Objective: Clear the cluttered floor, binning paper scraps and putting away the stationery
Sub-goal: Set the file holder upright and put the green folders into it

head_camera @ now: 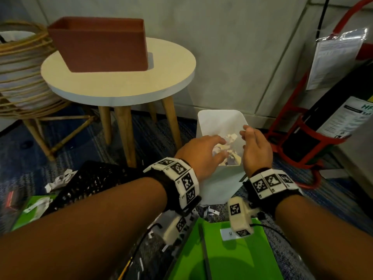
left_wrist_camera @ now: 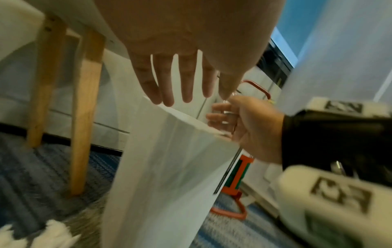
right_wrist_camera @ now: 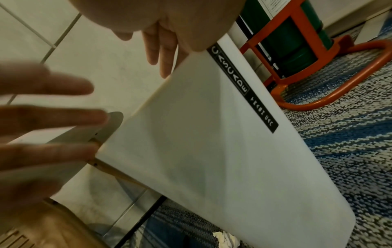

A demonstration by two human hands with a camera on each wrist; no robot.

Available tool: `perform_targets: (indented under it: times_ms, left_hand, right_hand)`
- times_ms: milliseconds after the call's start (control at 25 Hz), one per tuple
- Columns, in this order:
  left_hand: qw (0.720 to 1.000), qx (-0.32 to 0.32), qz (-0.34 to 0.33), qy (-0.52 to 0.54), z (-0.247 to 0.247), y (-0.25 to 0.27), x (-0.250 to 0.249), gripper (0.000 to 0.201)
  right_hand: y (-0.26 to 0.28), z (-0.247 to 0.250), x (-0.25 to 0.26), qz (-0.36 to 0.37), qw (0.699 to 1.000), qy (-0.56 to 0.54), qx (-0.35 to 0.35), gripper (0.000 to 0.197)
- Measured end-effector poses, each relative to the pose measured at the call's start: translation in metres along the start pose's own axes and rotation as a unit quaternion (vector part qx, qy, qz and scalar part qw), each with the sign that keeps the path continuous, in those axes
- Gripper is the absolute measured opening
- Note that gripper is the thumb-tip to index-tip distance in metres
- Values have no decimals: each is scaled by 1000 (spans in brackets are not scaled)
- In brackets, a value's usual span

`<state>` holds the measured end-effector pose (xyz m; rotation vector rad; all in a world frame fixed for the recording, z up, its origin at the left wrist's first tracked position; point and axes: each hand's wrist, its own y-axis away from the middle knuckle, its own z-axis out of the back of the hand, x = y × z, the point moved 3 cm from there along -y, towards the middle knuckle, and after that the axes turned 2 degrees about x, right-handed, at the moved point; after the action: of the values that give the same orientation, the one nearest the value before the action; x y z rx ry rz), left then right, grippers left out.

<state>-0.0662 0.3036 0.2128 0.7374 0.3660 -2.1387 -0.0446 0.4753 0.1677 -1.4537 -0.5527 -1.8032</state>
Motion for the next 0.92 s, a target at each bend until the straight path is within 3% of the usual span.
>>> perform_targets:
  times_ms: [80, 200, 280, 360, 440, 520, 600, 800, 920]
  left_hand:
    - [997, 25, 15, -67, 2, 21, 21, 29]
    - [989, 55, 67, -120, 7, 57, 67, 25]
    - [977, 82, 109, -166, 10, 88, 106, 27]
    - [956, 113, 152, -223, 9, 122, 152, 36]
    - [930, 140, 214, -264, 6, 157, 198, 53]
    - [908, 162, 278, -268, 0, 186, 232, 73]
    - [895, 173, 315, -266, -5, 208, 253, 81]
    - [885, 151, 291, -331, 3, 218, 267, 70]
    - [878, 154, 270, -364, 29, 214, 271, 62]
  right_hand:
    - [3, -2, 3, 10, 1000, 18, 13, 40]
    - [13, -5, 17, 42, 997, 55, 41, 26]
    - [34, -13, 33, 135, 987, 72, 46, 17]
    - [71, -28, 39, 259, 957, 111, 66, 15]
    - [120, -51, 28, 303, 934, 128, 136, 14]
    - [167, -73, 4, 270, 925, 130, 233, 12]
    - [210, -96, -25, 213, 912, 130, 324, 14]
    - [278, -134, -66, 65, 871, 146, 465, 22]
    - [291, -143, -59, 38, 856, 137, 498, 22]
